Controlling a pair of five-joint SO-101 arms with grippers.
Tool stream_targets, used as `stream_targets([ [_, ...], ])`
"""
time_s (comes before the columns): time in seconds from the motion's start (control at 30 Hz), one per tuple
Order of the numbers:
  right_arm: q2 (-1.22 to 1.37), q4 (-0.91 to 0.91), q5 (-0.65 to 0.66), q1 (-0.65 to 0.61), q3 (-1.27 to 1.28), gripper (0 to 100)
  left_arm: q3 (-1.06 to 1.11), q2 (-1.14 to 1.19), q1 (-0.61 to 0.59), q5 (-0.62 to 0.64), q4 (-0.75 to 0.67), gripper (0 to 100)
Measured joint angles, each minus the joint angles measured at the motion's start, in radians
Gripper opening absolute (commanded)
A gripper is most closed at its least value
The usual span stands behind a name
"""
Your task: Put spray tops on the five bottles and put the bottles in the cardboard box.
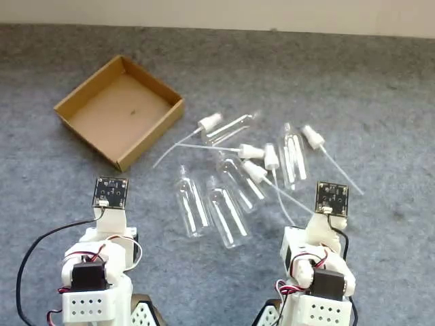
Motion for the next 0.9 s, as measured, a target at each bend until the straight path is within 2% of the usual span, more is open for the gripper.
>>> stream_targets([
  [0.83,0.0,0.0,0.0,0.0,0.0,1.6,0.0,0.0,0.0,0.0,0.0,0],
  [0.9,0.0,0.0,0.0,0.0,0.0,1.6,0.0,0.0,0.008,-0.002,-0.055,0],
])
